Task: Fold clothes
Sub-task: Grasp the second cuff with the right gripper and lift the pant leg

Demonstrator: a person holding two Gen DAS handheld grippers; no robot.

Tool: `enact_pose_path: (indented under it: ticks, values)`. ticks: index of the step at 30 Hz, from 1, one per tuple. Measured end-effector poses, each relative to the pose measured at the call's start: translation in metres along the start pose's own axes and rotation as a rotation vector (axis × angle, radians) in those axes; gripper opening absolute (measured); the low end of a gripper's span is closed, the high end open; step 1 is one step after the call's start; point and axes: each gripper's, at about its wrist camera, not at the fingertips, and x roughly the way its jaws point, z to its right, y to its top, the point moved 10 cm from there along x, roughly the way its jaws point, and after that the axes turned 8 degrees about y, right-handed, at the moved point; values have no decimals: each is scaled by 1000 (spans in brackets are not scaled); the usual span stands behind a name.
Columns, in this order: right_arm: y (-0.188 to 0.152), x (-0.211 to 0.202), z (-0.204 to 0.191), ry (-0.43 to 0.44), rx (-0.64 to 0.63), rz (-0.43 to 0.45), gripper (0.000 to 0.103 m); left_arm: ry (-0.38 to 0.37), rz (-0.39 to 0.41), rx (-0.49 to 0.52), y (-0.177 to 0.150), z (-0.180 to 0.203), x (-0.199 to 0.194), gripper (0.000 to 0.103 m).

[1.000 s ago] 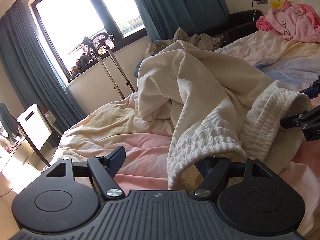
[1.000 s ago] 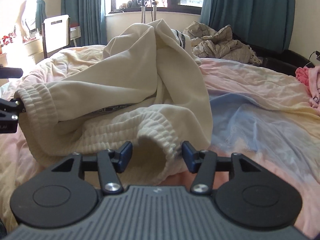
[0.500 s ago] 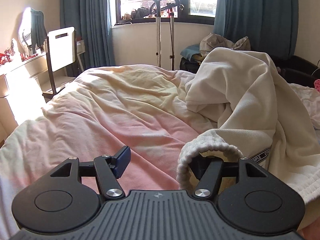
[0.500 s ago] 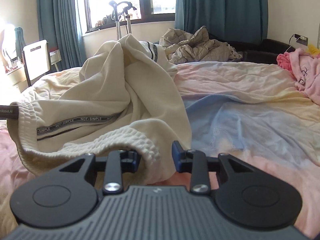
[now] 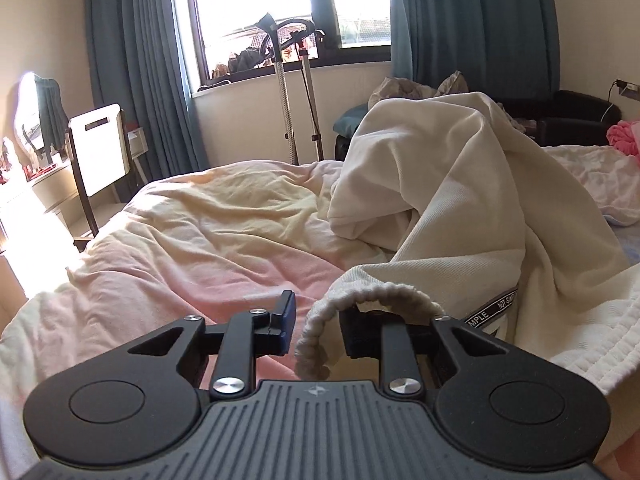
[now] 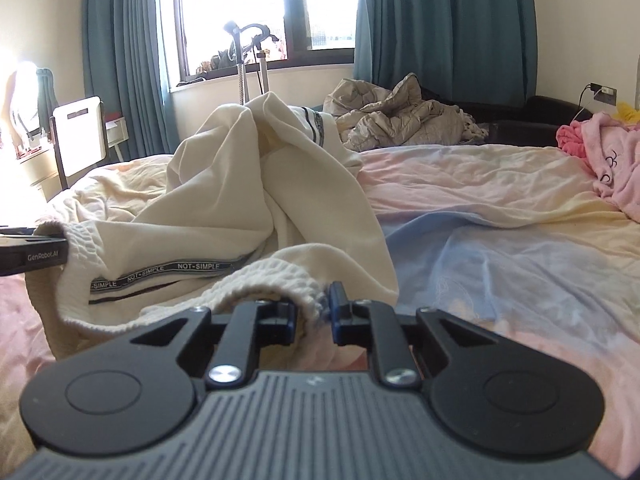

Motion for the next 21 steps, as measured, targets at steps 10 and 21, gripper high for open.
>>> enact_pose_path:
  ticks: [10,21]
  values:
    - [-16,-21,-6,167,314,-54,16,-46,88,-193,119,-43,-12,9]
    - [9,-22,-223,516,240,9,16,105,142,-279,181,-182,28,9]
